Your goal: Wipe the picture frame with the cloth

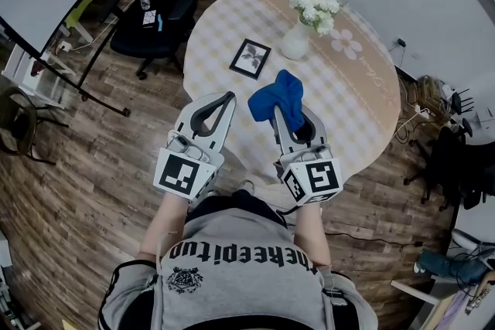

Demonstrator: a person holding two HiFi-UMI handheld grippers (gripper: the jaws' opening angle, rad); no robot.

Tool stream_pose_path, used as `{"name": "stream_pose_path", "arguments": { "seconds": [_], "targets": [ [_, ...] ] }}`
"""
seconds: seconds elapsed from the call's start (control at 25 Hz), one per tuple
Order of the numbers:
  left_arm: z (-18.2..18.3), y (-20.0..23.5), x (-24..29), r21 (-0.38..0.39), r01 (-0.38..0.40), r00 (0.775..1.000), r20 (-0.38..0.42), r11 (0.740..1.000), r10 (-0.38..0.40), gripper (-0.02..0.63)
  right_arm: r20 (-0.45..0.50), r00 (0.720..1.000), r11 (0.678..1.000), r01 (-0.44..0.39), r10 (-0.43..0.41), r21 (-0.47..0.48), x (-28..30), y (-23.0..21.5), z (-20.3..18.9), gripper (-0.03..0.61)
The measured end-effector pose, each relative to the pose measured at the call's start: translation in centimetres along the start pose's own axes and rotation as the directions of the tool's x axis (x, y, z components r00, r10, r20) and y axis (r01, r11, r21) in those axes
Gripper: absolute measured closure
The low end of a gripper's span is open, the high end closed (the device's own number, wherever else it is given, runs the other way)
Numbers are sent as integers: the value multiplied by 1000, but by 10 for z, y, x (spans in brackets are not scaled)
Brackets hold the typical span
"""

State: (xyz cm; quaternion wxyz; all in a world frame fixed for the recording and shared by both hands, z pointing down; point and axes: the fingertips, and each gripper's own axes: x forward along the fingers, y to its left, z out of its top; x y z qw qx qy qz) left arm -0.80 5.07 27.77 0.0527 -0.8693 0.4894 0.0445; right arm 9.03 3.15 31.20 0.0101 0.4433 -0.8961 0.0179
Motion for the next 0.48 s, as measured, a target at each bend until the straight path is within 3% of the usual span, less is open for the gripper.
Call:
{"name": "stream_pose_path", "arguments": {
  "seconds": [0.2,0.48],
  "targets": [
    [2,3,0,56,4,1000,31,998,-6,595,6,1000,1000,1,-1,3,1,0,1,482],
    [1,5,-3,-2,-5,1000,-4,1000,5,595,10,1000,1000,-5,5,1,5,5,1,482]
  ]
}}
